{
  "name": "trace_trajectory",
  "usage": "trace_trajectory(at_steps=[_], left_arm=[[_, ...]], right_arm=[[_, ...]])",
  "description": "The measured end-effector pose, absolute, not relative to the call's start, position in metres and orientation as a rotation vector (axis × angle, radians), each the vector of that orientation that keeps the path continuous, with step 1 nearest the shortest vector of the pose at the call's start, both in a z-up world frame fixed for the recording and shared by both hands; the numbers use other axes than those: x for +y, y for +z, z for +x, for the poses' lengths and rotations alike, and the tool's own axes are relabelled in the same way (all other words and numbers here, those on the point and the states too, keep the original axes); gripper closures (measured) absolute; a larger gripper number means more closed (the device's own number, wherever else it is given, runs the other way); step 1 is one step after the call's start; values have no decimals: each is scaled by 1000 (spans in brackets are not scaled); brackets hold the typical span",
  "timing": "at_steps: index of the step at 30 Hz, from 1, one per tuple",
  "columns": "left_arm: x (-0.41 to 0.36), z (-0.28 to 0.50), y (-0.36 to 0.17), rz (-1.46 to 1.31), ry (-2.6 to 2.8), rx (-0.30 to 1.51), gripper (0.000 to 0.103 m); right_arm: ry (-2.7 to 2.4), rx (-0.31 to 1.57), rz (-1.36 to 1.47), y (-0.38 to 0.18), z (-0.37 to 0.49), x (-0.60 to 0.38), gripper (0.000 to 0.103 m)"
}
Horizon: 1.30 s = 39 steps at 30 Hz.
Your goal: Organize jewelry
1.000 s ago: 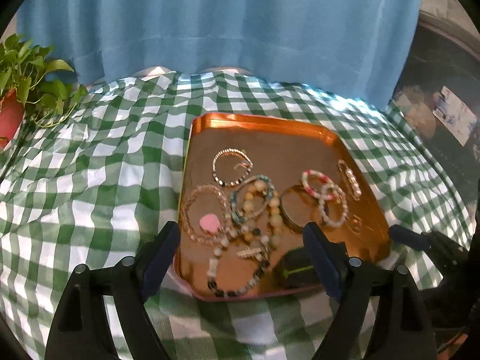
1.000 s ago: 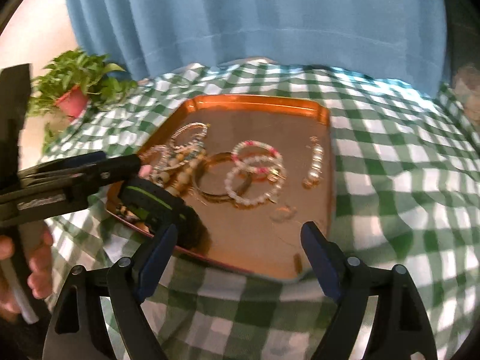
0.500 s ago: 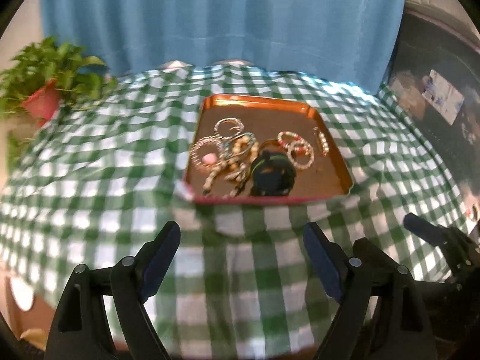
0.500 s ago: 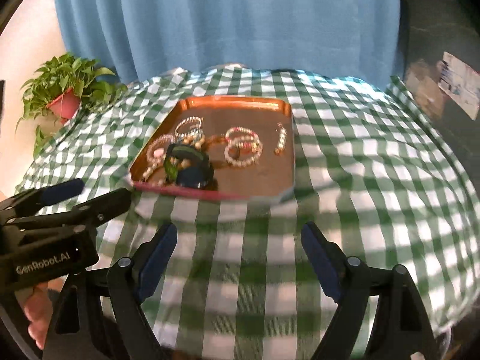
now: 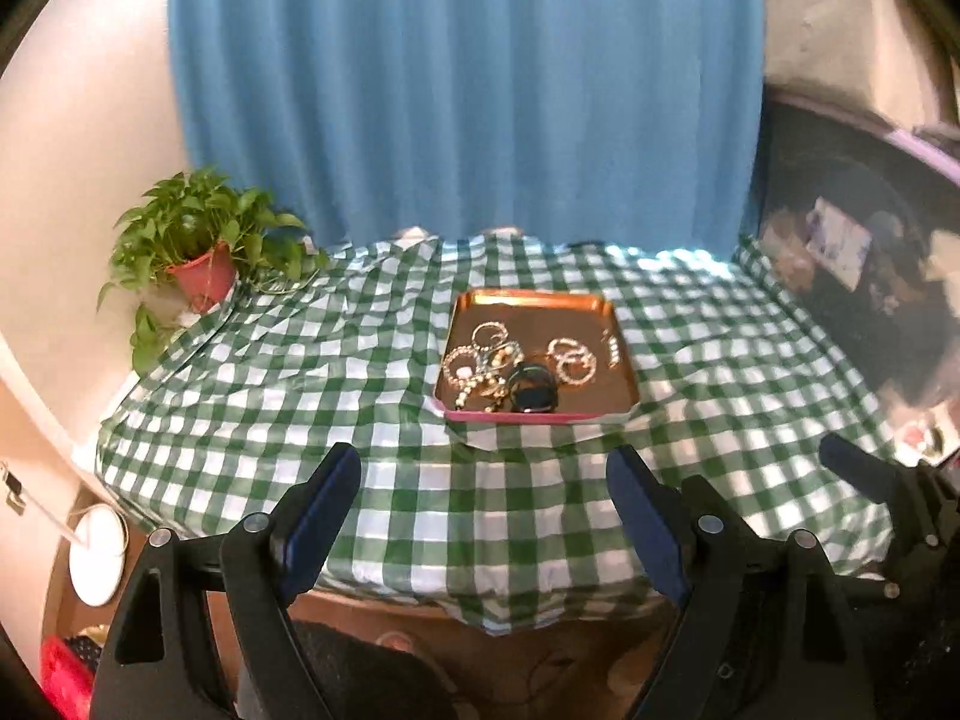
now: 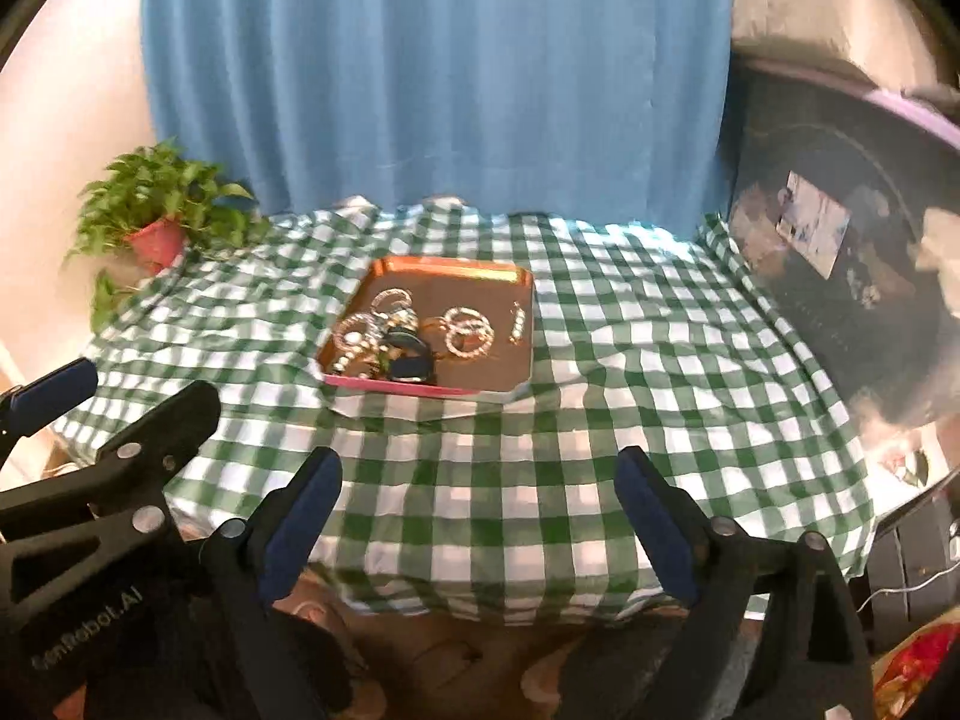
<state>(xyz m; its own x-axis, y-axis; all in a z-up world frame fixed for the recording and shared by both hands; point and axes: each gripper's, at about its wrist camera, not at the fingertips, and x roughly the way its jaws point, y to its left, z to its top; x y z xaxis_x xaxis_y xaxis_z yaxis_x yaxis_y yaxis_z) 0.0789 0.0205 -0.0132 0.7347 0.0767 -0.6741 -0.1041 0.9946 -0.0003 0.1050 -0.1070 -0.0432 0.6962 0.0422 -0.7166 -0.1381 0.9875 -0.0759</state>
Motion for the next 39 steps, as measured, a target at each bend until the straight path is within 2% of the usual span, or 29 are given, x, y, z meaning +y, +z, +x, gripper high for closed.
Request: trace_trajectory(at_steps=[3,5,6,9,39], left_arm=[[22,59,6,-62,88,746,19],[21,49,15,-53,90,739,15],[20,45,19,-60,104,737,9],[19,33,24,-64,110,713,5],[8,22,24,-52,80,762,5]], right_arm=[[101,772,-105,-21,87,-111,12],[103,769,-95,-10,77,-114,12],[101,764,-95,-6,72,-113,12],[94,751,-89,3,59,-115,12],[104,786,-74,-3,36,-113,12]])
